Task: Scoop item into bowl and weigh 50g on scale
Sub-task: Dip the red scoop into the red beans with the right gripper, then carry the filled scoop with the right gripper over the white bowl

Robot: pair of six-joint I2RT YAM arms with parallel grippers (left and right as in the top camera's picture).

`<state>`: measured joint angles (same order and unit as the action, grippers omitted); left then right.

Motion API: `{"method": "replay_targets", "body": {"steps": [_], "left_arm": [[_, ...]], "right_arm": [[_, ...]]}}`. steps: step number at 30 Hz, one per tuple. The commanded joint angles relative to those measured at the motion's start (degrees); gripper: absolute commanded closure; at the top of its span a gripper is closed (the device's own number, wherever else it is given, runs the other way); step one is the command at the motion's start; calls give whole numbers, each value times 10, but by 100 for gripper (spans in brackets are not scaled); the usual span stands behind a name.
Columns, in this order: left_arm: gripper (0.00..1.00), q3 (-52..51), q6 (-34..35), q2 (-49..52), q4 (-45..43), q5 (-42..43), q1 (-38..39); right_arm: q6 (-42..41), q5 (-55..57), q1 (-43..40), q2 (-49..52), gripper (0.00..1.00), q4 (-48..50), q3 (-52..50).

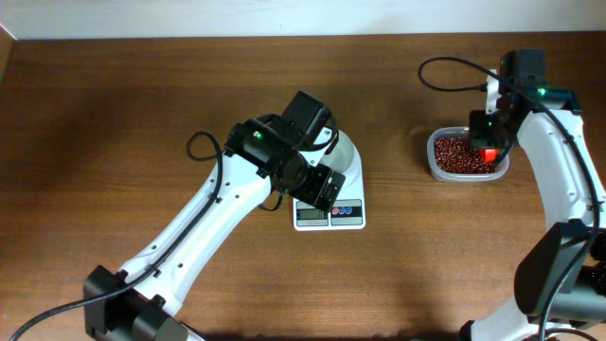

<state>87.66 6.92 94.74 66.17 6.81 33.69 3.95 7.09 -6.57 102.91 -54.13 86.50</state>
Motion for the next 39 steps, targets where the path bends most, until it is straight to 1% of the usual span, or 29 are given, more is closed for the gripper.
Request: {"method": "replay_targets", "body": {"steps": [1, 2, 5, 7, 10, 12, 15, 16, 20, 23, 27, 32, 35, 37, 39], "left_arm": [[1, 9, -1, 0, -1, -2, 1], [1, 9, -1, 0, -1, -2, 1], [1, 9, -1, 0, -1, -2, 1], [1, 9, -1, 0, -1, -2, 1], [1, 9, -1, 0, -1, -2, 1], [1, 9, -1, 0, -1, -2, 1], [1, 9, -1, 0, -1, -2, 1], [1, 9, -1, 0, -1, -2, 1], [1, 9, -1, 0, -1, -2, 1], [1, 9, -1, 0, -1, -2, 1], [1, 9, -1, 0, -1, -2, 1], [1, 9, -1, 0, -1, -2, 1], [1, 9, -1, 0, -1, -2, 1], [1, 9, -1, 0, -1, -2, 1], [1, 9, -1, 0, -1, -2, 1]], "right_arm": [[1, -14, -2, 12, 96, 12, -24], [0, -43, -3, 22, 96, 14, -24], [-32, -59, -4, 40, 96, 25, -24], [-36, -143, -26, 40, 96, 25, -24], [-38, -281, -85, 43, 96, 27, -33], [-38, -322, -112, 43, 96, 45, -60], [-38, -420, -146, 43, 96, 90, -100], [-38, -438, -150, 43, 96, 90, -100], [-34, -441, -153, 43, 96, 107, -132], [-34, -450, -164, 43, 96, 115, -133], [-33, -588, -231, 43, 96, 111, -133], [-34, -635, -243, 43, 96, 114, -133], [-34, -635, -247, 43, 96, 115, -133], [-34, -648, -271, 43, 96, 115, -133], [-34, -693, -299, 43, 96, 111, -133]]}}
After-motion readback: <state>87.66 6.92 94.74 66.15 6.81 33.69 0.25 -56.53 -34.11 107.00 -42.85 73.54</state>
